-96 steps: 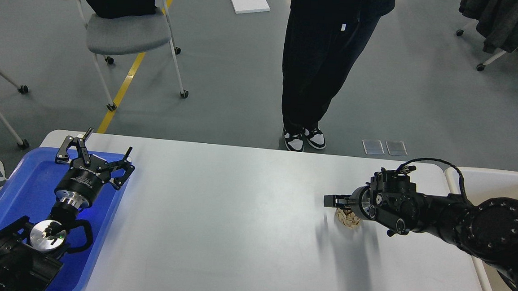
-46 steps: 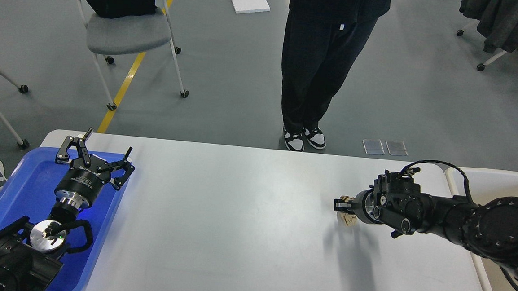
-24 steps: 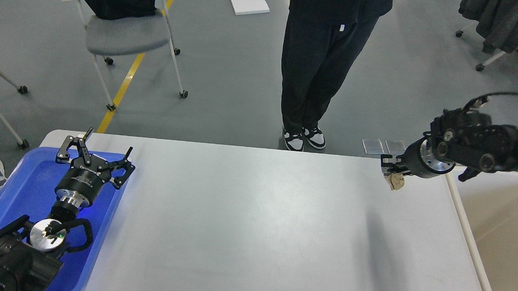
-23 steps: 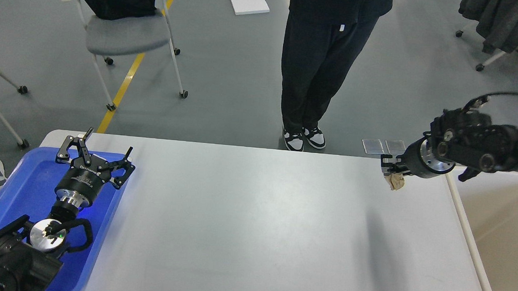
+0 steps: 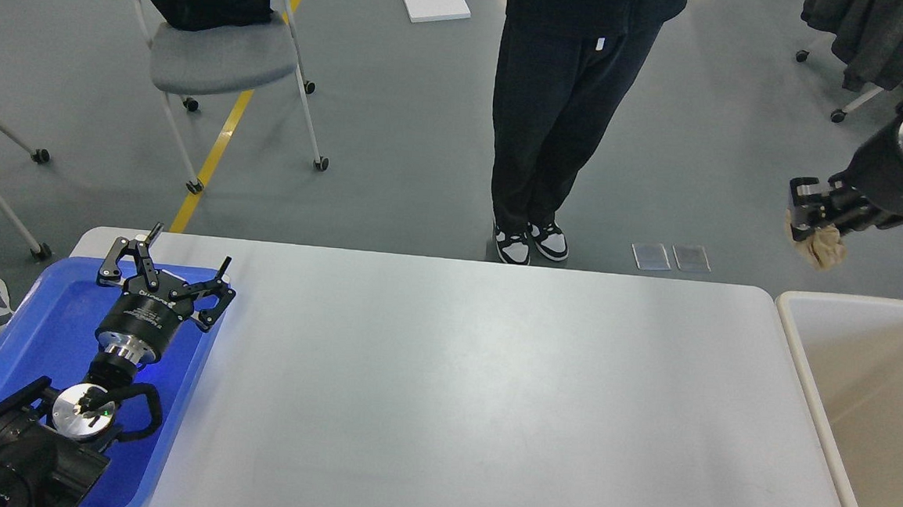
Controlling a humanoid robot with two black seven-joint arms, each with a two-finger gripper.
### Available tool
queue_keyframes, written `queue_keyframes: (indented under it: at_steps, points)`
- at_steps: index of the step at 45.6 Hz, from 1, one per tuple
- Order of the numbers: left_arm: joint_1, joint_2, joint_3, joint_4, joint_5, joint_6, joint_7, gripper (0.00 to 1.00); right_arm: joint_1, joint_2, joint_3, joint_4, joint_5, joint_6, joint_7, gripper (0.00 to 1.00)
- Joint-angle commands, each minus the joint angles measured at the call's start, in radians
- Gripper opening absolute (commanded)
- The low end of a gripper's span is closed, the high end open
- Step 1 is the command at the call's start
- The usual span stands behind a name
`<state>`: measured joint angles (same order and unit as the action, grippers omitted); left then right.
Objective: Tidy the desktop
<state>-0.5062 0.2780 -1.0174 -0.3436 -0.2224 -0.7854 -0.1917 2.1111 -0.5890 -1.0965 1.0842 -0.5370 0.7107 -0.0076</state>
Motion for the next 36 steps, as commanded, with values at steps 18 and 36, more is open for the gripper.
queue_keyframes:
  at_steps: [18,36]
  points:
    - [0.0,0.001,0.0,0.0,-0.002,0.0,0.0,1.0,-0.094,-0.314,-0.011,-0.263,-0.155,-0.06,0.002,0.0]
    - [0.0,0.001,-0.001,0.0,-0.003,0.0,-0.002,1.0,-0.746,-0.318,0.369,-0.432,0.201,-0.712,-0.005,0.0]
